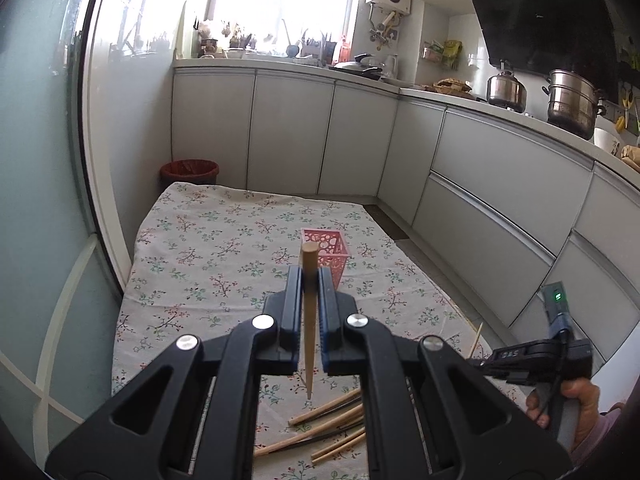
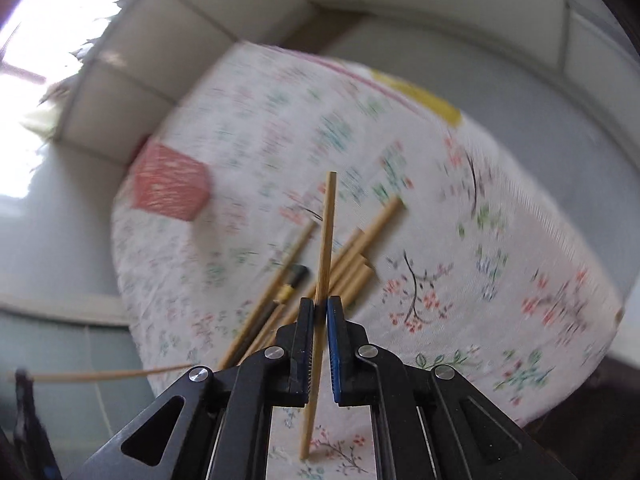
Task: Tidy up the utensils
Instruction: 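Lift the chopstick upright with the left tool while the right tool grasps another chopstick, then lower both held chopsticks into the pink basket and open both tools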
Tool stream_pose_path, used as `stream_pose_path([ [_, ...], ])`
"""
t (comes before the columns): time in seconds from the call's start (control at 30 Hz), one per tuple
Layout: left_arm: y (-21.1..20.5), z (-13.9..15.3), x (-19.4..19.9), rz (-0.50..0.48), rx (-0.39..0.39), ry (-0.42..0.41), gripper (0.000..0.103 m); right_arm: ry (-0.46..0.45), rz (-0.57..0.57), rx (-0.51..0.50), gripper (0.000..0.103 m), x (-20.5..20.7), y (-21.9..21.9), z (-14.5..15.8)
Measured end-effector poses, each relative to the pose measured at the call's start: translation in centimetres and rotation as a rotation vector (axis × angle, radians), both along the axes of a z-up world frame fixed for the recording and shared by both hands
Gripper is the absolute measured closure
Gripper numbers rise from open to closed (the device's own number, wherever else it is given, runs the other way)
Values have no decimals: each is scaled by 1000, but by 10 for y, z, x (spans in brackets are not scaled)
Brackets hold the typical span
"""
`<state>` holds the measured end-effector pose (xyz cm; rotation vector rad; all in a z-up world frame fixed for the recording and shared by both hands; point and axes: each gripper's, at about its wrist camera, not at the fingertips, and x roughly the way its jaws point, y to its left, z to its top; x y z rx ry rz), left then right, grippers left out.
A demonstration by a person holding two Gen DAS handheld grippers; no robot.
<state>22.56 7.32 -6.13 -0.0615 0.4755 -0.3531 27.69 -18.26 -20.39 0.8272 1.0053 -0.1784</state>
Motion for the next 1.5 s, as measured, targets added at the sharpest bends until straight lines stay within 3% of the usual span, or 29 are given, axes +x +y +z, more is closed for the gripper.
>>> stream_pose_path([
  [0.17,-1,9,-3,14,-15,-4,95,-145,81,-138,96,-15,-1,52],
  [0.33,-7,23,-3,10,-18,2,95,-230,128,-190,96,-34,0,92],
  [0.77,-21,56,5,2,-3,-28,95,-341,153,-267,96,-36,-10,149],
  [0.97,-31,73,30,7,2,-47,95,-403,148,-264,96,-12,-16,180],
  [1.27,-60,106,87,20,3,-147,95,-531,137,-296,96,51,-17,227],
  [1.5,-73,91,142,42,7,-152,95,-569,158,-294,96,119,-8,225],
])
